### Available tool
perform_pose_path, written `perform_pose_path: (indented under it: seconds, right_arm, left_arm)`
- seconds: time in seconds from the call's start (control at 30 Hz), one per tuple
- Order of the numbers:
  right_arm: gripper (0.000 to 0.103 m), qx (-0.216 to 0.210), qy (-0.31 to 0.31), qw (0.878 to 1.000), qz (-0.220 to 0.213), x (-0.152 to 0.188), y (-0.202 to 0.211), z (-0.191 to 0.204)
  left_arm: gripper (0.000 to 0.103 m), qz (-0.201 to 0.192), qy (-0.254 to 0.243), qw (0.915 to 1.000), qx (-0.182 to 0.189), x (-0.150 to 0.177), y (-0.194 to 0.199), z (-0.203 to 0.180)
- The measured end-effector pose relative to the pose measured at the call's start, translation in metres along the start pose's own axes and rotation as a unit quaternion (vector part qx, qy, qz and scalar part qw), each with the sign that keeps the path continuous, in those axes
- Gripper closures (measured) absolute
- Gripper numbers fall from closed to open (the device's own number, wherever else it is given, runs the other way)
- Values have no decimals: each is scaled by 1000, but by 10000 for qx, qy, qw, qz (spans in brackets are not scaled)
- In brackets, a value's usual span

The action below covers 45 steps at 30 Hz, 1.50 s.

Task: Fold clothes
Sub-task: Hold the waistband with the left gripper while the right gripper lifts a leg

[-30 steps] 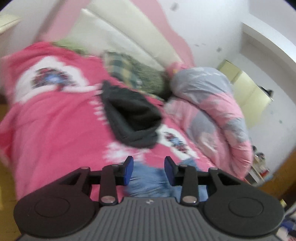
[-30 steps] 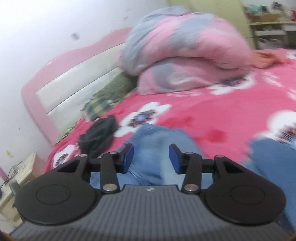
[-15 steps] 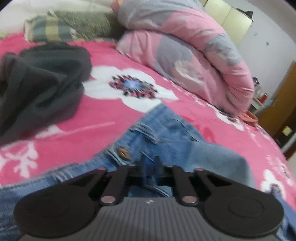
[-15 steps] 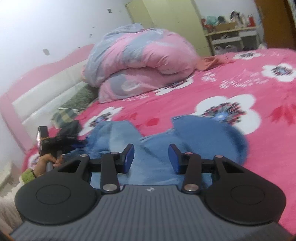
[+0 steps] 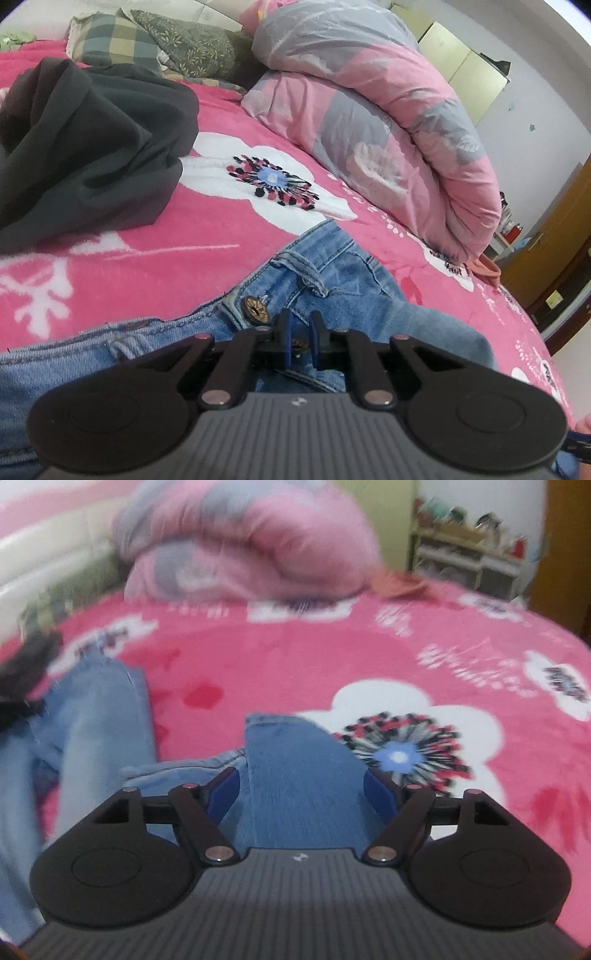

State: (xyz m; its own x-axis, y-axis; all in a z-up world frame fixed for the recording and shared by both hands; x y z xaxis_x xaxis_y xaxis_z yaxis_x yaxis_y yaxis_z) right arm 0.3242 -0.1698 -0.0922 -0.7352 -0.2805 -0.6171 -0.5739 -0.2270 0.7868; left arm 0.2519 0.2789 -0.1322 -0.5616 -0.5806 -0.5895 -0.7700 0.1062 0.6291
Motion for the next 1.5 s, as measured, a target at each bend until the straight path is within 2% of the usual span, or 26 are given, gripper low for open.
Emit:
perform_pose_path:
  seconds: [0.03,0.1,0.17,0.2,0.27,0.4,0.5,0.53,0.67,0.8,0.9,1.0,1.07,1.17,1.27,1.33,1.43,1.5]
  right_arm:
    - [30,18,45,9998,182,-2,-13,1]
    - [43,183,78,9987,472,-2,-34,0]
    - [86,378,-113,9978,530,0,-40,-8]
    - [93,461,-268,9973,502,1,-39,-14]
    - [98,566,-657,9957,334,4,-29,-28]
    - [99,690,-1493,9861,-253,17,21,-65]
    - [99,762,-2153,9698,-858,39,83,-91]
    - [99,806,-2352,9636,-986,56,102,-96]
    - [99,978,-3131,9328,-1494,123,180,-113]
    - [99,1133,-3884,8933,-1957,193,256,-131]
    - [99,1106,-4472,8692,-1795,249,259,-137]
    - [92,953,-4952,8548,-1223,297,239,-143]
    - [81,1018,-5020,8547,-844,314,235,-139]
    - [67,1365,-4797,8641,-677,317,251,-127]
    - [51,1631,-4253,8858,-889,293,272,-113]
    - [43,1779,-3875,8986,-1030,275,284,-104]
    - [33,1420,-3212,9287,-1190,222,262,-88]
    - [31,1047,-2731,9497,-1116,182,234,-74]
  left_arm:
    - [91,-5,1,10000,4,0,0,0]
    - [91,-16,-22,10000,-13,0,0,0]
    - [91,-22,-24,10000,-12,0,0,0]
    - [91,-25,-23,10000,-9,0,0,0]
    - [91,-28,-14,10000,4,1,0,0]
    - [91,-36,5,10000,31,1,0,1]
    - [91,-37,15,10000,45,1,0,1]
    - [91,-37,17,10000,48,1,0,1]
    - [91,-36,20,10000,49,0,0,1]
    - [91,-33,21,10000,50,0,0,1]
    - [91,-30,14,10000,52,0,0,1]
    - [91,-34,28,10000,67,-1,0,1]
    - [91,-35,35,10000,73,-1,0,1]
    - [91,-35,37,10000,73,-1,0,1]
    - [91,-30,31,10000,61,-1,0,1]
    - [91,-30,29,10000,59,-1,0,1]
    - [91,-29,44,10000,74,-1,1,1]
    - [91,-30,57,9999,88,0,1,2]
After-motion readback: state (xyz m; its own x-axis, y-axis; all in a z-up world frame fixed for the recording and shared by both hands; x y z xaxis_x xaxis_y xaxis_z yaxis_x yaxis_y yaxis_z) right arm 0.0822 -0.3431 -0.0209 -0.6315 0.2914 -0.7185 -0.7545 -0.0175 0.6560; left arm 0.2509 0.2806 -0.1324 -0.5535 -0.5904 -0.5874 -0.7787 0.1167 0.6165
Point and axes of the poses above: each gripper's, at about its wrist camera, not at the fingertips, and y roughly against the way its jaws point, z to its left, x to its underside, the point moved 7 cm from there along -y, roughly the way its jaws point, and after that the axes turned 10 degrees about z, right-handed, at the moved point
